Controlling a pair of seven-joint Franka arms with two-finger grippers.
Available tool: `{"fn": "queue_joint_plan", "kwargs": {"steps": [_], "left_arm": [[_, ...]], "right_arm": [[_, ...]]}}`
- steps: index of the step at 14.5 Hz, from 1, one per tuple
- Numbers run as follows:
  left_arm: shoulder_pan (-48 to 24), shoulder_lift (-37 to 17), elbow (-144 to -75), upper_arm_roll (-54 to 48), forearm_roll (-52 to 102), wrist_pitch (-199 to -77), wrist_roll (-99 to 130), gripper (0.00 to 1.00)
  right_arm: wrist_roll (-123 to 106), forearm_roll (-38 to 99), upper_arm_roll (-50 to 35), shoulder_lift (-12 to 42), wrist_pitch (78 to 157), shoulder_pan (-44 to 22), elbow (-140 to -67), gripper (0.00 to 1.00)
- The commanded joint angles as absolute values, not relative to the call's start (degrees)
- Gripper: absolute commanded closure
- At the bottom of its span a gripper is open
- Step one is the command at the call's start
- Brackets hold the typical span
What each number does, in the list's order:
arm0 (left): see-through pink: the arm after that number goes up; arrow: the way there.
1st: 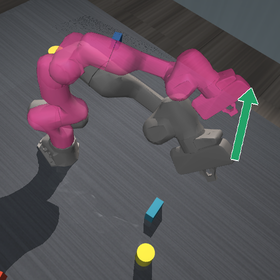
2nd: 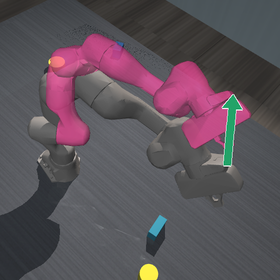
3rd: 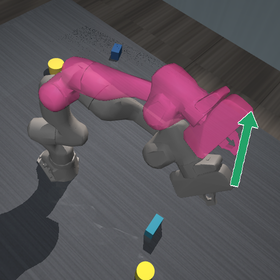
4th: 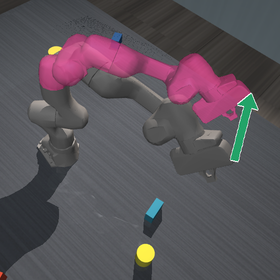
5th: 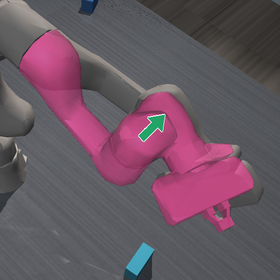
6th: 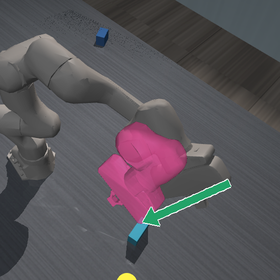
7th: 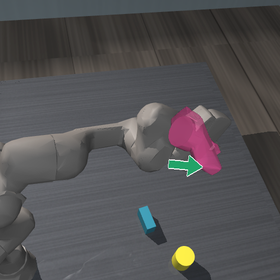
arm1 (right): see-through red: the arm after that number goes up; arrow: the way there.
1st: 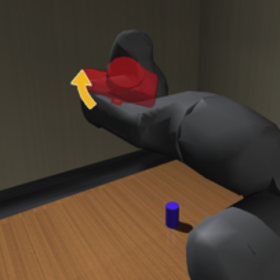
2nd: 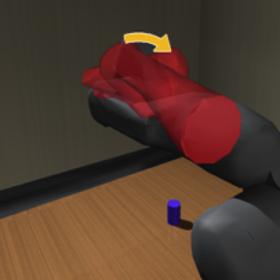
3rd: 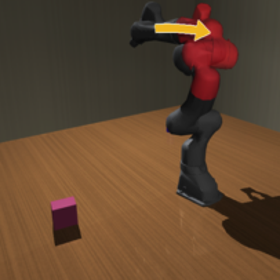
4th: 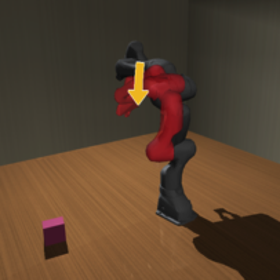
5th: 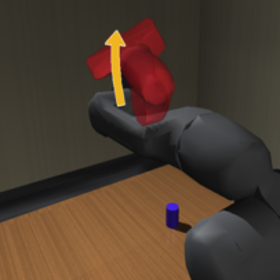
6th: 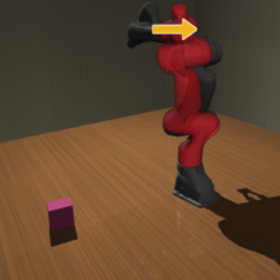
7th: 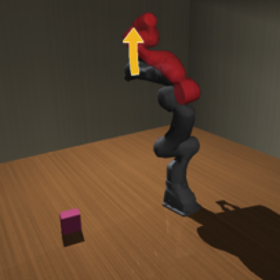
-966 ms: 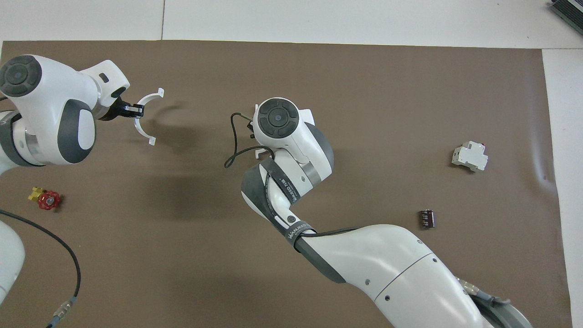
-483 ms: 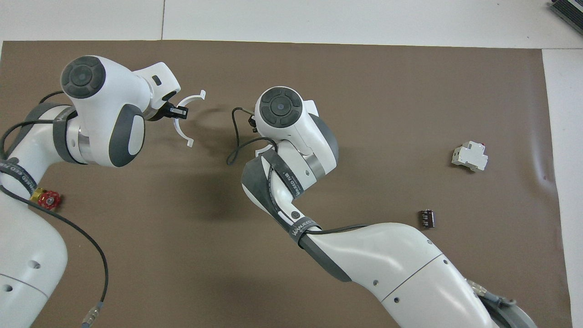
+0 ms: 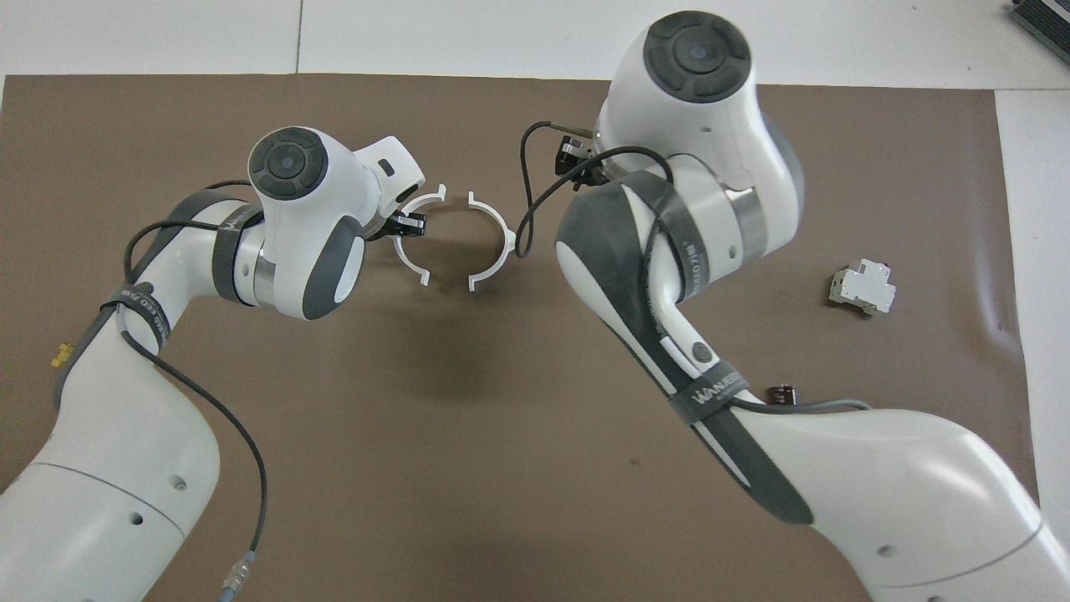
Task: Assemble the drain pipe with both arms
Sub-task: 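Bring both clamp halves together between the left and right grippers, then open the right gripper and withdraw it while the left gripper holds the ring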
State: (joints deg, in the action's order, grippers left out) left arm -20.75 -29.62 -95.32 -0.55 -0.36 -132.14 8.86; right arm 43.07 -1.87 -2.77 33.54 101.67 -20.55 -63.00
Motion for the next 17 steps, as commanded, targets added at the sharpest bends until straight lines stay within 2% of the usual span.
{"fn": "queue_joint_plan", "kwargs": {"steps": [1,4,8,13,17], "left_arm": [[-24.8,-32.0,-92.4,2.9,-2.5,-131.1,12.0,1.0],[-26.3,-35.6,-87.5,3.1,-2.6,-128.0,15.0,1.0],[-27.1,-35.5,-87.5,3.1,-4.5,-128.1,16.7,1.0],[-28.1,-34.9,-90.1,3.1,-7.7,-127.8,19.9,1.0],[-28.9,-34.5,-91.1,3.1,-7.7,-127.5,23.9,1.0]], "right_arm": [[35.7,-1.0,-4.0,28.2,96.6,-16.0,-64.6,0.22],[31.3,-0.8,-4.0,24.5,92.0,-12.4,-65.0,0.21],[23.4,-0.8,-4.0,21.5,88.9,-10.5,-66.4,0.2],[23.2,-0.5,-4.0,18.0,88.2,-9.5,-67.8,0.12],[16.4,-0.4,-4.0,10.1,88.2,-5.1,-75.8,0.09]]}}
